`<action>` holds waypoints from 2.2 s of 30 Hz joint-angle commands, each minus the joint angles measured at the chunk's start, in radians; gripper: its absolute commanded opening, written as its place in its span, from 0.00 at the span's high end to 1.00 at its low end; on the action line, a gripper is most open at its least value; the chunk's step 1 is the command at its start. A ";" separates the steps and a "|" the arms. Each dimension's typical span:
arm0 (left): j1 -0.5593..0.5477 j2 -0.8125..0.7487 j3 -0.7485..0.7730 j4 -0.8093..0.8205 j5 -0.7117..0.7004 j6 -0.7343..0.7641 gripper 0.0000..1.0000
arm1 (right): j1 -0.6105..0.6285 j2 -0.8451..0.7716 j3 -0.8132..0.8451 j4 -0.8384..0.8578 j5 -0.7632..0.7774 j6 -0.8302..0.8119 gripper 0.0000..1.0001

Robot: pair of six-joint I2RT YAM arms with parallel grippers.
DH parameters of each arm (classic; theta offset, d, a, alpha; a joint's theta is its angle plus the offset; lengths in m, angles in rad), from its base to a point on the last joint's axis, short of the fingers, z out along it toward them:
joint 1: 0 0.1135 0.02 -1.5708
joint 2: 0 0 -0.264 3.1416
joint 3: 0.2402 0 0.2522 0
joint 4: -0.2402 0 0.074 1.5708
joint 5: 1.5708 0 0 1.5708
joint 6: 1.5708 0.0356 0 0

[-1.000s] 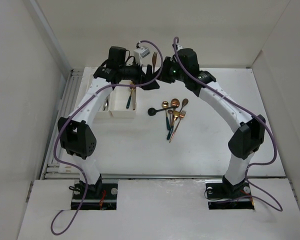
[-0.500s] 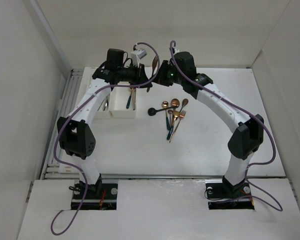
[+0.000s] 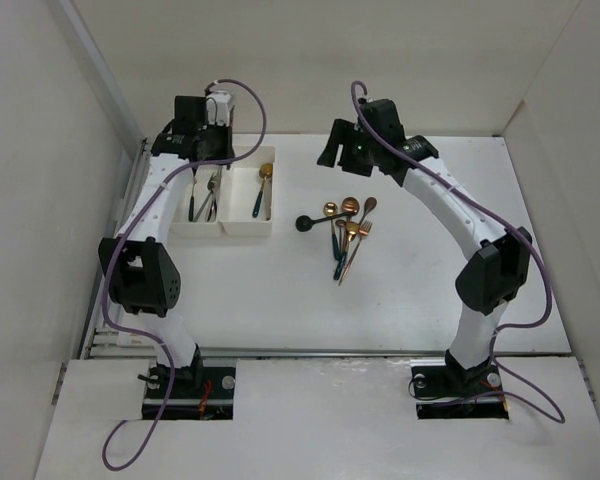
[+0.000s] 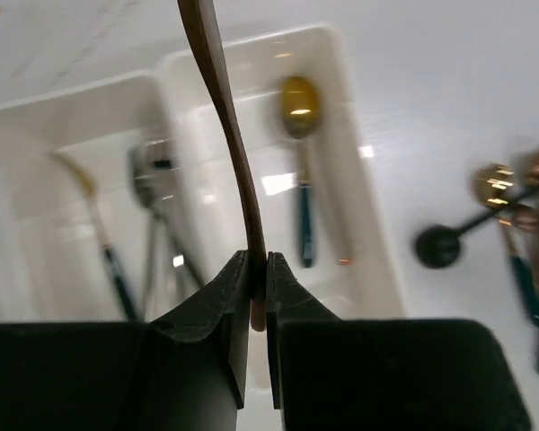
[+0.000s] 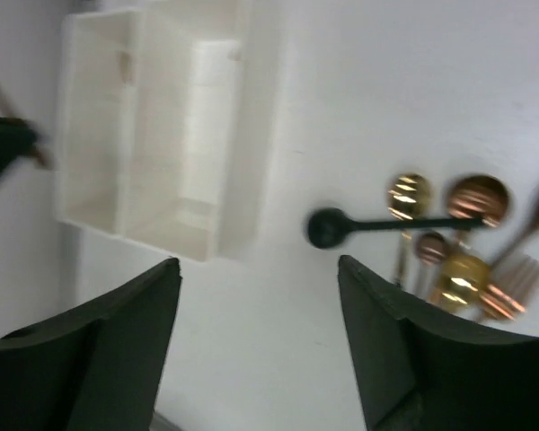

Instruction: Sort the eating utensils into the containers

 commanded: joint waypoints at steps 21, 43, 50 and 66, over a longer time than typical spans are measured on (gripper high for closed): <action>0.118 0.166 -0.155 0.050 -0.429 0.103 0.91 | -0.091 0.114 -0.406 -0.065 0.161 0.002 0.45; 0.118 0.097 -0.088 -0.034 -0.412 0.103 0.53 | -0.057 0.191 -0.450 -0.098 0.251 0.046 0.60; 0.118 0.065 -0.054 -0.073 -0.333 0.121 0.45 | -0.057 0.195 -0.507 -0.074 0.285 0.014 1.00; -0.023 0.024 0.206 -0.296 0.477 0.163 0.18 | 0.092 -0.114 -0.183 0.020 0.543 -0.041 1.00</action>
